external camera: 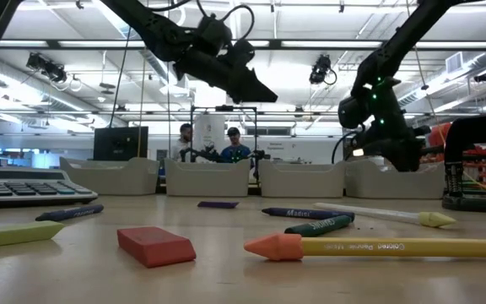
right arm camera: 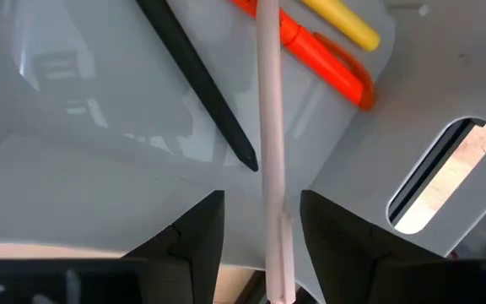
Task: Sort crayons/erasers/pens/pencils in bins
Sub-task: Adjust the pink pen in the gray bin
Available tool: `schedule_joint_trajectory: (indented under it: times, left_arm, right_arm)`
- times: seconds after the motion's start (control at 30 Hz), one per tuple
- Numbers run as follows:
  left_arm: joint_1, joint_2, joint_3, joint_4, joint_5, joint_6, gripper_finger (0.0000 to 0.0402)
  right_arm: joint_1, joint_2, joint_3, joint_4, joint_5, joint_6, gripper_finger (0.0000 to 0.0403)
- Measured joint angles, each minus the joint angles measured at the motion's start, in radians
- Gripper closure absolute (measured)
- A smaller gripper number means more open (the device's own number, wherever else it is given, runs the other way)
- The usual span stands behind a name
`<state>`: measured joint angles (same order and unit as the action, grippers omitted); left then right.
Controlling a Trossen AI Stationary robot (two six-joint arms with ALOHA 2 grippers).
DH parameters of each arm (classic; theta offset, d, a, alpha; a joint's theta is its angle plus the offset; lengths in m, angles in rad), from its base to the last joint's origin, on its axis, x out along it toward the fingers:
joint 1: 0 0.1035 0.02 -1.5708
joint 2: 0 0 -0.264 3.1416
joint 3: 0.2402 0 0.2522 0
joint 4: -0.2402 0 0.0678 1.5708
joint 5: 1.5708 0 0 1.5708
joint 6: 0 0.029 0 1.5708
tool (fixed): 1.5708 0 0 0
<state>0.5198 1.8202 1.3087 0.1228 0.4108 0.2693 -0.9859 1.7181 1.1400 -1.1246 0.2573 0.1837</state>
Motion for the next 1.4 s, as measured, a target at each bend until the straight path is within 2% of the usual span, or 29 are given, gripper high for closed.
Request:
schedule_joint_trajectory:
  times: [0.2, 0.47, 0.93, 1.23, 1.4]
  left_arm:
    - [0.000, 0.000, 0.000, -0.018, -0.002, 0.015, 0.0331]
    - [0.000, 0.000, 0.000, -0.023, -0.002, 0.013, 0.0340]
    - [0.000, 0.000, 0.000, -0.030, -0.002, 0.004, 0.0349]
    - [0.000, 0.000, 0.000, -0.030, -0.002, 0.004, 0.0347]
    - [0.000, 0.000, 0.000, -0.030, -0.002, 0.004, 0.0353]
  right_arm:
    - [0.000, 0.002, 0.000, -0.001, 0.000, 0.000, 0.0244]
    - [0.000, 0.002, 0.000, -0.003, 0.003, 0.000, 0.0300]
    - [0.002, -0.008, 0.001, -0.010, 0.003, -0.005, 0.0369]
    - [0.031, -0.112, 0.001, -0.010, 0.064, -0.012, 0.0376]
    - [0.074, -0.169, 0.001, -0.009, 0.068, -0.168, 0.0376]
